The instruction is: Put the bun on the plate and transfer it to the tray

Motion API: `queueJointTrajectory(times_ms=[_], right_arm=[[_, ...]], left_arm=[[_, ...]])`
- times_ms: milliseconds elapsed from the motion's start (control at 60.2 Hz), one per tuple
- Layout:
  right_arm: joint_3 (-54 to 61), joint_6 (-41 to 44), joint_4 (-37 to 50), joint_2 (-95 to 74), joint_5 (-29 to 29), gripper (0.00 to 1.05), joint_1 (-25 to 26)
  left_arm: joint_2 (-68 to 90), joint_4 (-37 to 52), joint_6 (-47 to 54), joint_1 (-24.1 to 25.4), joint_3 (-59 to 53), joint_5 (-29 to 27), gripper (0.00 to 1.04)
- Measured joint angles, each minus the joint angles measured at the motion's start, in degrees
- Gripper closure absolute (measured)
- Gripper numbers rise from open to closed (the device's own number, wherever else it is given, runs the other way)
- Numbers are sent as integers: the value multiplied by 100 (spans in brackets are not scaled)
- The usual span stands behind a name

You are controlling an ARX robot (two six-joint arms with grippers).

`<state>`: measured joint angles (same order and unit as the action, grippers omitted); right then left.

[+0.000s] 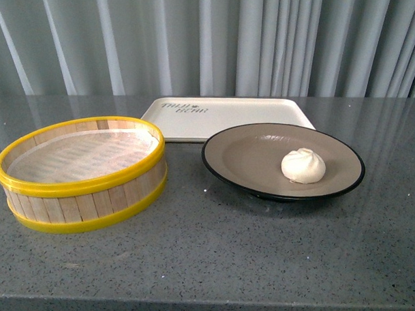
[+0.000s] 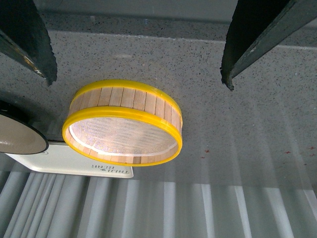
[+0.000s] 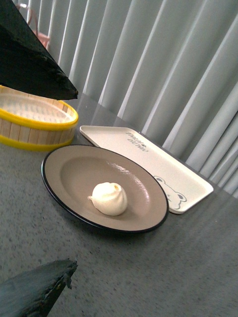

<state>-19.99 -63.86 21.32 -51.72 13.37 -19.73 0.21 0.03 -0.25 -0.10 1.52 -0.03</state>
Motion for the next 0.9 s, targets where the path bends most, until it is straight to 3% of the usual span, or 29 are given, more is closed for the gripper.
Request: queueJointTrajectory(times_ms=[166, 315, 531, 897], right_arm=[[-448, -1281, -236, -710, -463, 8, 105], [-669, -1937, -295, -1257, -968, 8, 289], [-866, -2391, -79, -2155, -1436, 8, 334], [-1215, -2505, 282, -3016, -1759, 8, 601]], left_arm=[[0, 0, 0, -2, 0, 0, 7], [0, 0, 0, -2, 0, 0, 7], [0, 0, 0, -2, 0, 0, 7], [0, 0, 0, -2, 0, 0, 7]])
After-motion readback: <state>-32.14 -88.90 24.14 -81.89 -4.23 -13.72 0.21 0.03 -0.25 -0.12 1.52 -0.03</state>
